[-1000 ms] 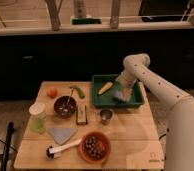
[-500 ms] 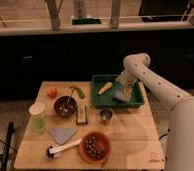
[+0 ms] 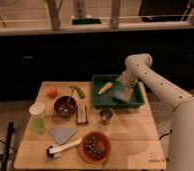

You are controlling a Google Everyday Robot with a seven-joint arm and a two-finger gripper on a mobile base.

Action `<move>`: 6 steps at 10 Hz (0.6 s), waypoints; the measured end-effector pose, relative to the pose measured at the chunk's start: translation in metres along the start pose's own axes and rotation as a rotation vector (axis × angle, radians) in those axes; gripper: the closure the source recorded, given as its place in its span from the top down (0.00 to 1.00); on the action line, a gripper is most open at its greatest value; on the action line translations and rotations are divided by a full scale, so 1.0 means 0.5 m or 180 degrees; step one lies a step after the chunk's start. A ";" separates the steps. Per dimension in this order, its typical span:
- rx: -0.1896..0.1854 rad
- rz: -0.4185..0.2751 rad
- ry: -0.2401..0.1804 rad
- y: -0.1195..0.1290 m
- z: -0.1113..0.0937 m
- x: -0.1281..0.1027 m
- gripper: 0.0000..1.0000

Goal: Place sponge in tray

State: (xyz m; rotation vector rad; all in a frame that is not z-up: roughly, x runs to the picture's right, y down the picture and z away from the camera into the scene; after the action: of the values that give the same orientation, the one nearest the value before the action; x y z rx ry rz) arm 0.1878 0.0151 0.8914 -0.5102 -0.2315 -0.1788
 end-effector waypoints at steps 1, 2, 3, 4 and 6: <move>0.0012 -0.0002 -0.0027 0.003 0.000 0.006 0.80; 0.0020 -0.0003 -0.0051 0.006 0.000 0.013 0.80; 0.0029 -0.0003 -0.0071 0.008 0.001 0.017 0.80; 0.0049 -0.0002 -0.0098 0.012 -0.001 0.028 0.80; 0.0069 0.0006 -0.0128 0.018 -0.001 0.037 0.80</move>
State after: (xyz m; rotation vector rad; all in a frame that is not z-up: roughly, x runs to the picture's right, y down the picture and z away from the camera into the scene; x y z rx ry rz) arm 0.2077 0.0204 0.8920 -0.4927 -0.2720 -0.1640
